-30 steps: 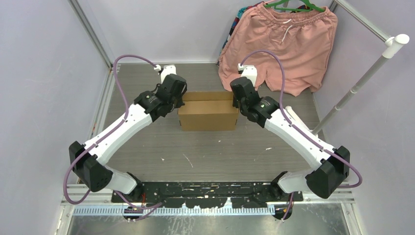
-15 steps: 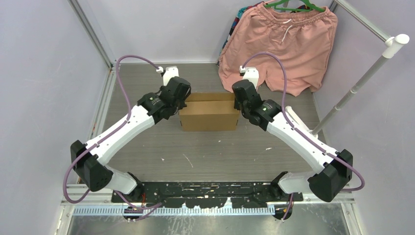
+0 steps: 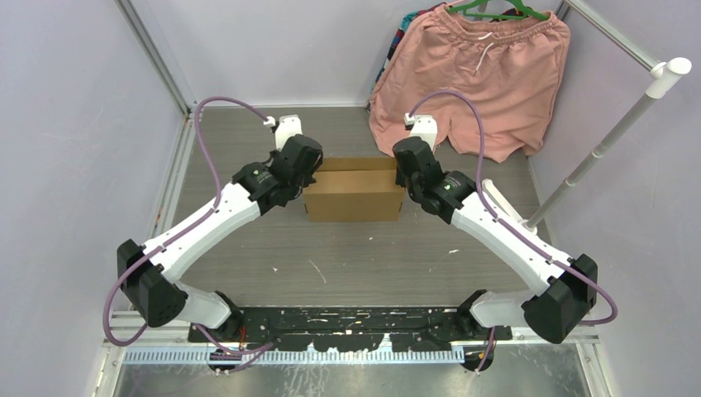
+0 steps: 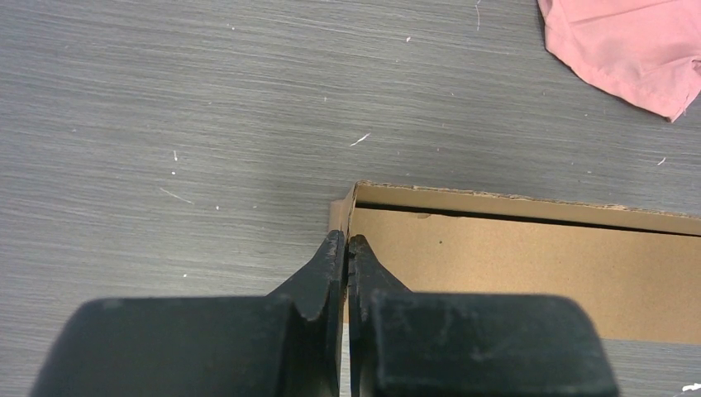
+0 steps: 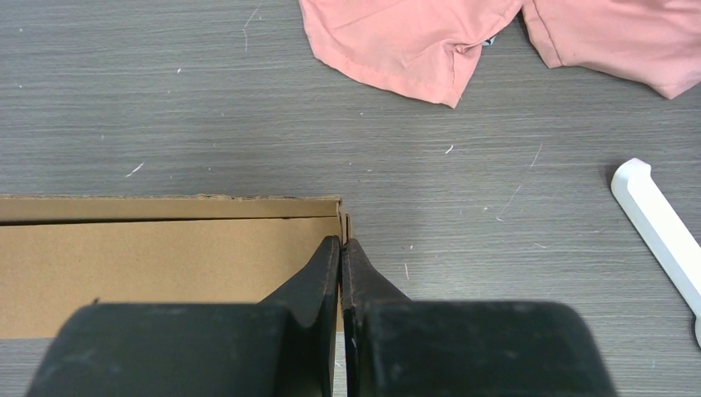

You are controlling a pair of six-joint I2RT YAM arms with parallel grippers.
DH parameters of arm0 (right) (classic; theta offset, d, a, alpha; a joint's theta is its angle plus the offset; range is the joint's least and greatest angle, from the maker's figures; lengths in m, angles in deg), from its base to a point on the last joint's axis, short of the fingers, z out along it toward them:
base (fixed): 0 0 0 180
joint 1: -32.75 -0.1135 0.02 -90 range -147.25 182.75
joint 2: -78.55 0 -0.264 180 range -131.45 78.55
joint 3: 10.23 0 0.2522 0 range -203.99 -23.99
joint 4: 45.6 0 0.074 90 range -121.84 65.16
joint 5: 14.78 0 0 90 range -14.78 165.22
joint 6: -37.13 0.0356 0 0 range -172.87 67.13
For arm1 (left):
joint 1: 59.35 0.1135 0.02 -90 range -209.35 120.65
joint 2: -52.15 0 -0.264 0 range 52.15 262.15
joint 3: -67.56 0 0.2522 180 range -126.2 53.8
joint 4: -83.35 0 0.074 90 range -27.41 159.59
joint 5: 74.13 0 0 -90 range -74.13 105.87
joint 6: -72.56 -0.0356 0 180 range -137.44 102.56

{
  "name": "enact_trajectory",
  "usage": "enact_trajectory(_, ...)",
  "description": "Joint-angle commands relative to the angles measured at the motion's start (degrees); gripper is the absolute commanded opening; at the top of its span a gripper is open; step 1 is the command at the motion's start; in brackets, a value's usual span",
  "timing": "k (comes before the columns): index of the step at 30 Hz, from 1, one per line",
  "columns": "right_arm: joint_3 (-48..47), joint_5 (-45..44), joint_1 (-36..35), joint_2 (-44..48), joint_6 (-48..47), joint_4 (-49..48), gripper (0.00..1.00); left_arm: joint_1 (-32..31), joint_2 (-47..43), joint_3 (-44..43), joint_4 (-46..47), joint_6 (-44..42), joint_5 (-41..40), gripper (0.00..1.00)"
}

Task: Fold the paper box

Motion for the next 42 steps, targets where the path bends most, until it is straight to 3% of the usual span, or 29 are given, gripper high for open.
enact_trajectory(1, 1.73, -0.04, -0.62, 0.46, -1.06, 1.95, 0.01, -0.26, -1.03, 1.72, 1.23, 1.18, -0.55, 0.01)
enact_trajectory(20, 1.77, -0.82, -0.72, 1.33, -5.21, 1.71, 0.01, -0.36, 0.16, 2.25, 1.75, -0.86, -0.38, 0.01)
enact_trajectory(42, 3.56, -0.33, -1.62, 0.83, -1.59, -0.02, 0.01, -0.45, -1.63, 6.34, 4.59, -2.04, 0.64, 0.01)
